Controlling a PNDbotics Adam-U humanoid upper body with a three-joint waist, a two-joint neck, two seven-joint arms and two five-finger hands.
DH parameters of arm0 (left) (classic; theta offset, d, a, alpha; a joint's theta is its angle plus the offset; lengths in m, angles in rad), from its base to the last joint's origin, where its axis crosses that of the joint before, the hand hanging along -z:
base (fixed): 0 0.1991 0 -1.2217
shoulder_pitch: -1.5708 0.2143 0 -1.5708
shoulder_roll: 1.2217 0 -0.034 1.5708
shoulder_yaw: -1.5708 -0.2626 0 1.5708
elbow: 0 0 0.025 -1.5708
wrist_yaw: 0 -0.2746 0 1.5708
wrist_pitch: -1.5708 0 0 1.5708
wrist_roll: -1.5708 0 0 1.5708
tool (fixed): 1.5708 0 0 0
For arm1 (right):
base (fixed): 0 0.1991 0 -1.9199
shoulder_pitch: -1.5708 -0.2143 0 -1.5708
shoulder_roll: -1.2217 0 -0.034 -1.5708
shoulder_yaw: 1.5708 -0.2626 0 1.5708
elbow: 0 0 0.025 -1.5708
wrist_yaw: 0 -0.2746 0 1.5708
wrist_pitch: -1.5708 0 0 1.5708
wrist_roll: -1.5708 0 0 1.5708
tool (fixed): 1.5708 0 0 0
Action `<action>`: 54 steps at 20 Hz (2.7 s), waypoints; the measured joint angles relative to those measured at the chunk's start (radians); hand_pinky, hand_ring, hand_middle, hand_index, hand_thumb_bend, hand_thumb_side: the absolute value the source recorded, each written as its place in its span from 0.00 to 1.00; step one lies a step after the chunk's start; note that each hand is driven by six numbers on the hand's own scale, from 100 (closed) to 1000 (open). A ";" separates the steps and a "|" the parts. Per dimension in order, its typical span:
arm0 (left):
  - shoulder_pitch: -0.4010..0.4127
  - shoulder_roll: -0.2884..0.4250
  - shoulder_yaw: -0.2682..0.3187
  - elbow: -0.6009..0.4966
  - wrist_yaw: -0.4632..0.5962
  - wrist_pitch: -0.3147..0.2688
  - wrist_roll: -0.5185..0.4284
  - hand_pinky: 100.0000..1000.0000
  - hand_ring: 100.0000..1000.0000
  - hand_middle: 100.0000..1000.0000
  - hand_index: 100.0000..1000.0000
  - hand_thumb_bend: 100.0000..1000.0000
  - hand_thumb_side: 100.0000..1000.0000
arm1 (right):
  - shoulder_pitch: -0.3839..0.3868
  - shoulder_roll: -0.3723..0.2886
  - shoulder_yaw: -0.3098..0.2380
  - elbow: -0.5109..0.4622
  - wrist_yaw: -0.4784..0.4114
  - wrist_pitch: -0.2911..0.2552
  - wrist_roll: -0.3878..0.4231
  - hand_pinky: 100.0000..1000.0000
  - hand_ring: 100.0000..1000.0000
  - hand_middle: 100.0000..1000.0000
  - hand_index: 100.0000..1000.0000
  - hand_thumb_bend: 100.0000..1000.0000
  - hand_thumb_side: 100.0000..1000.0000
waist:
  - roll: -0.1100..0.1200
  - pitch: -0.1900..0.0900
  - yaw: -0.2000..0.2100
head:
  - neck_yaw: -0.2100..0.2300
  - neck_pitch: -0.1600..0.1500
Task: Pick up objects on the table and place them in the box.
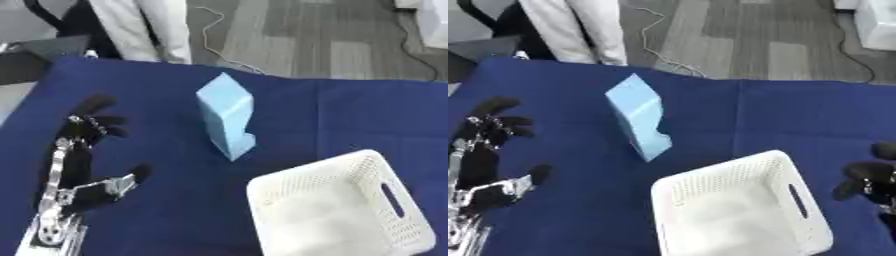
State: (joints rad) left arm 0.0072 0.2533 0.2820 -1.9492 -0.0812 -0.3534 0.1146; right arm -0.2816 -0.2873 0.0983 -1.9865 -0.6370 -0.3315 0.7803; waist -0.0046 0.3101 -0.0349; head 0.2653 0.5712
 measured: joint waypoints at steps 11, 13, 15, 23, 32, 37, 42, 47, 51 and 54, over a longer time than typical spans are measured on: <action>-0.092 0.040 -0.061 0.042 -0.114 0.239 0.079 0.57 0.71 0.80 0.95 0.77 0.09 | 0.000 0.003 0.000 0.000 0.021 0.001 0.001 0.71 0.85 0.91 0.96 0.00 0.76 | 0.021 0.001 -0.014 | 0.008 0.032; -0.115 0.040 -0.071 0.043 -0.126 0.258 0.073 0.59 0.72 0.81 0.95 0.78 0.09 | 0.000 0.003 0.000 0.000 0.021 0.001 0.001 0.71 0.85 0.91 0.96 0.00 0.77 | 0.022 0.001 -0.015 | 0.008 0.037; -0.140 0.033 -0.081 0.043 -0.135 0.274 0.063 0.60 0.73 0.82 0.96 0.78 0.09 | 0.000 0.003 0.000 0.000 0.021 0.001 0.001 0.70 0.85 0.91 0.96 0.00 0.77 | 0.024 0.001 -0.016 | 0.008 0.040; -0.165 0.008 -0.121 0.020 -0.150 0.293 -0.007 0.63 0.75 0.85 0.97 0.74 0.16 | 0.000 0.003 -0.008 0.000 0.017 0.001 0.001 0.70 0.84 0.90 0.94 0.00 0.77 | 0.029 -0.001 -0.019 | 0.008 0.056; -0.151 0.008 -0.148 -0.019 -0.018 0.316 -0.115 0.63 0.75 0.85 0.97 0.69 0.23 | 0.000 0.003 -0.032 0.000 0.003 0.000 0.000 0.69 0.83 0.90 0.93 0.00 0.77 | 0.029 -0.007 -0.021 | 0.006 0.074; -0.153 0.008 -0.154 -0.026 0.022 0.327 -0.134 0.67 0.77 0.86 0.98 0.69 0.24 | 0.000 0.002 -0.038 0.000 -0.001 0.000 0.000 0.69 0.83 0.89 0.93 0.00 0.77 | 0.030 -0.008 -0.023 | -0.003 0.077; -0.160 0.008 -0.169 -0.026 0.023 0.322 -0.143 0.67 0.77 0.86 0.98 0.70 0.26 | 0.000 -0.001 -0.038 0.000 -0.007 0.000 0.000 0.69 0.83 0.89 0.92 0.00 0.77 | 0.034 -0.008 -0.029 | -0.011 0.080; -0.176 0.010 -0.172 -0.024 -0.019 0.300 -0.142 0.67 0.77 0.86 0.99 0.70 0.28 | 0.000 -0.002 -0.038 0.000 -0.010 0.000 0.000 0.69 0.83 0.89 0.92 0.00 0.77 | 0.035 -0.008 -0.032 | -0.012 0.080; -0.189 0.010 -0.172 -0.007 -0.055 0.283 -0.130 0.67 0.77 0.86 0.99 0.70 0.29 | 0.000 -0.005 -0.038 0.000 -0.012 0.000 0.000 0.69 0.83 0.89 0.92 0.00 0.77 | 0.036 -0.008 -0.036 | -0.014 0.080; -0.200 0.009 -0.172 0.005 -0.084 0.272 -0.123 0.72 0.80 0.87 1.00 0.71 0.27 | 0.000 -0.005 -0.038 0.000 -0.014 0.000 0.000 0.69 0.83 0.89 0.92 0.00 0.77 | 0.037 -0.008 -0.037 | -0.019 0.080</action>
State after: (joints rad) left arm -0.1925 0.2627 0.1098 -1.9440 -0.1654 -0.0815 -0.0081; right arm -0.2816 -0.2922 0.0604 -1.9865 -0.6506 -0.3317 0.7800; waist 0.0323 0.3024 -0.0718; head 0.2466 0.6512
